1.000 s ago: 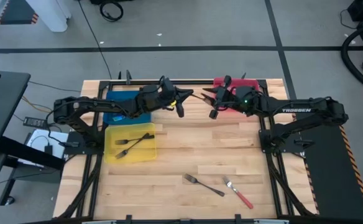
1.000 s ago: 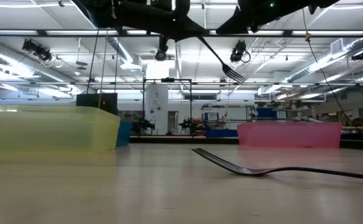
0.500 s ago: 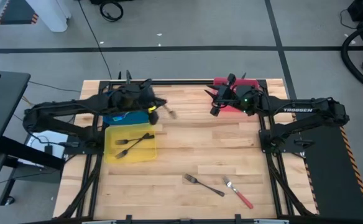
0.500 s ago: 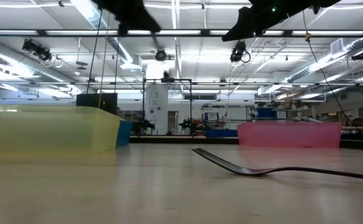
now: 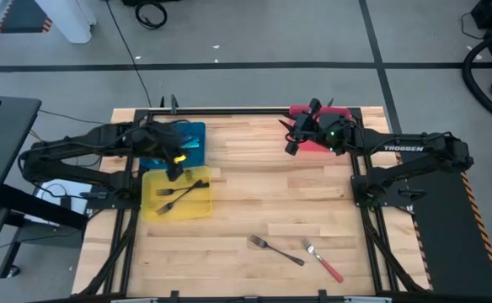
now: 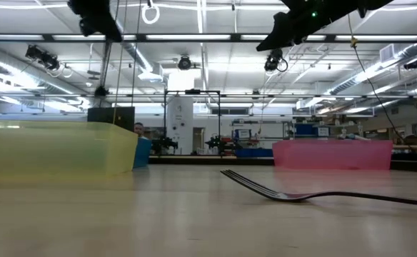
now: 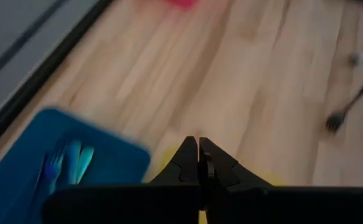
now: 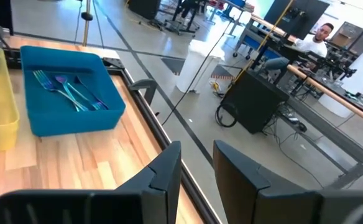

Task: Sort silverware by color (type)
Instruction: Put the black fork into the yellow bin

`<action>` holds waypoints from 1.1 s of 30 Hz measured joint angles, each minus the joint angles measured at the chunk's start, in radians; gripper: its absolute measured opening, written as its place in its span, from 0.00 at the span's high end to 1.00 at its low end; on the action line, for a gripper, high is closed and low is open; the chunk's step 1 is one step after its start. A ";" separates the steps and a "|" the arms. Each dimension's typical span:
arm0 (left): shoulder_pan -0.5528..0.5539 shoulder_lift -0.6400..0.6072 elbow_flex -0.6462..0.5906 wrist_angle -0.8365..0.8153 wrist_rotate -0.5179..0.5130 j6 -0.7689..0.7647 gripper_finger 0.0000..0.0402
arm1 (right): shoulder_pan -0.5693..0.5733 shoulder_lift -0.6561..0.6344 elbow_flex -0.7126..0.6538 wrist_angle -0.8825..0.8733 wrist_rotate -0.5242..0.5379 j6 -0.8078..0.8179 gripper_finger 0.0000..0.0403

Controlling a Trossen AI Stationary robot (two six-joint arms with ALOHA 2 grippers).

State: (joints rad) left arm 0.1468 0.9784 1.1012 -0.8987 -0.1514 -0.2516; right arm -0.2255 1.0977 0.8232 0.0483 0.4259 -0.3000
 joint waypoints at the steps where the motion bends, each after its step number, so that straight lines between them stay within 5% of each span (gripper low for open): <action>1: -0.002 0.000 0.016 -0.053 0.000 0.000 1.00 | -0.005 0.000 0.000 0.000 0.000 0.001 0.75; 8: -0.008 0.002 0.006 -0.284 -0.001 -0.051 1.00 | -0.016 0.000 0.000 -0.001 0.000 0.023 0.75; 20: -0.008 0.065 -0.180 -0.277 -0.001 -0.045 1.00 | -0.017 0.000 0.000 -0.001 0.000 0.061 0.75; 33: -0.010 0.195 -0.210 -0.160 -0.001 -0.016 0.91 | -0.017 0.001 0.000 -0.051 0.000 0.115 0.75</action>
State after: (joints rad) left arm 0.1371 1.1735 0.8909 -1.0583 -0.1520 -0.2672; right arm -0.2428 1.0985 0.8230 -0.0027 0.4256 -0.1845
